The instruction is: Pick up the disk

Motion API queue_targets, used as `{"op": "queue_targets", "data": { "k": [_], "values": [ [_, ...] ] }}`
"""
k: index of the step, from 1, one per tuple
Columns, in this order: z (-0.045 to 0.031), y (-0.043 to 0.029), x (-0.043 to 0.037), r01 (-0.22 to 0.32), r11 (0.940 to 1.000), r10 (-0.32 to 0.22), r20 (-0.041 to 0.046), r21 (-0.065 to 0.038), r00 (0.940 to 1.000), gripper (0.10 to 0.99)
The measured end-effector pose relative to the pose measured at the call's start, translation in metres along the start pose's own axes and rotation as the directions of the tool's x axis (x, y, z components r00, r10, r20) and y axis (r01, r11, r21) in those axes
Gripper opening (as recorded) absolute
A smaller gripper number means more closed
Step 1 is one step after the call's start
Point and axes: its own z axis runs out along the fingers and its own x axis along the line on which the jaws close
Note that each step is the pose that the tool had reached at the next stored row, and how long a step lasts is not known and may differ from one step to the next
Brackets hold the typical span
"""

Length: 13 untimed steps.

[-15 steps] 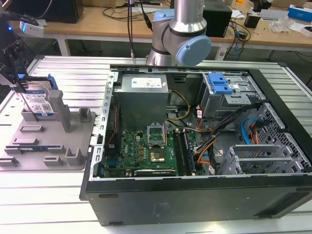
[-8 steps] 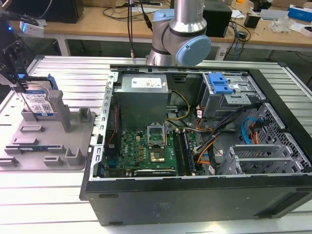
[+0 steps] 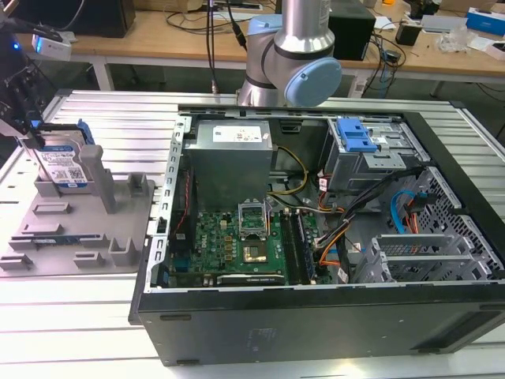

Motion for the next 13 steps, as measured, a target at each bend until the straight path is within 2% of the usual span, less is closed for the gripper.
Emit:
{"op": "queue_targets", "data": {
  "k": [13],
  "values": [
    [-0.0023,0.0000,0.0006,-0.001,1.0000,0.001,-0.0001,0.000,1.0000,0.369]
  ]
}}
